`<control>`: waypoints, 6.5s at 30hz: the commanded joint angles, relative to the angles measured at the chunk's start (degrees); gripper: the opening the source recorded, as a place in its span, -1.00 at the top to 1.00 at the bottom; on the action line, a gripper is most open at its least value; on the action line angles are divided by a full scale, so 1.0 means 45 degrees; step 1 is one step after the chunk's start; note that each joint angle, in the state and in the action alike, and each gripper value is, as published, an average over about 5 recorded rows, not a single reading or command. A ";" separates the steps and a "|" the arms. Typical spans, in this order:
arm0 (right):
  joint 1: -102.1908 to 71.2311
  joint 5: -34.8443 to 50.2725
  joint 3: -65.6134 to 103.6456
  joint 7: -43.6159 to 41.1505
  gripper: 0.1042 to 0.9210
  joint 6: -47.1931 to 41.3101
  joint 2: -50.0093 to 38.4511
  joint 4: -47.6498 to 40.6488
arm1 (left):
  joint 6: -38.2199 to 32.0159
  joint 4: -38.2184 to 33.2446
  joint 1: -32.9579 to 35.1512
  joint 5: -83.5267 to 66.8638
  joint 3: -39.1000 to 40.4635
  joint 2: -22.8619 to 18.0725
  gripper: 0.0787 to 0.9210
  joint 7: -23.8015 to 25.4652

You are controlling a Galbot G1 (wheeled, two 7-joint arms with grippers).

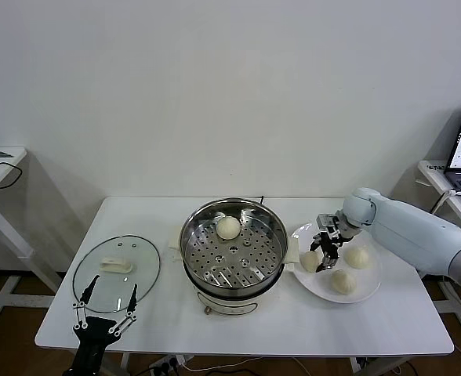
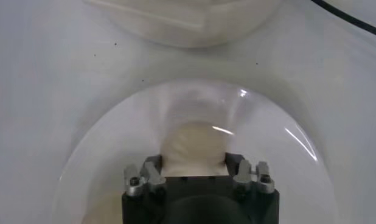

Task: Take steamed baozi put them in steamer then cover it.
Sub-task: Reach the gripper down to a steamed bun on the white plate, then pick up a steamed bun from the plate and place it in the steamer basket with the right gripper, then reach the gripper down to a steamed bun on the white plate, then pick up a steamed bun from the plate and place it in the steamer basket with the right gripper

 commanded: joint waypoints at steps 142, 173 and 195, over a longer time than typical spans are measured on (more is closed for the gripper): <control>-0.0008 -0.1482 -0.0943 -0.0096 -0.35 -0.0146 -0.2406 0.2832 | -0.0485 -0.0425 0.0266 0.0020 0.0233 -0.0191 -0.77 -0.0183; 0.6806 -0.2733 -0.2831 -0.0829 -0.36 0.7809 0.1997 0.7708 | -0.0645 -0.0732 0.0424 -0.0417 0.0360 -0.0015 -0.77 -0.0193; 0.4744 -0.6126 -0.2919 -0.0214 -0.39 1.0423 0.2390 0.7914 | -0.0691 -0.0596 0.0305 -0.0435 0.0328 -0.0057 -0.77 -0.0212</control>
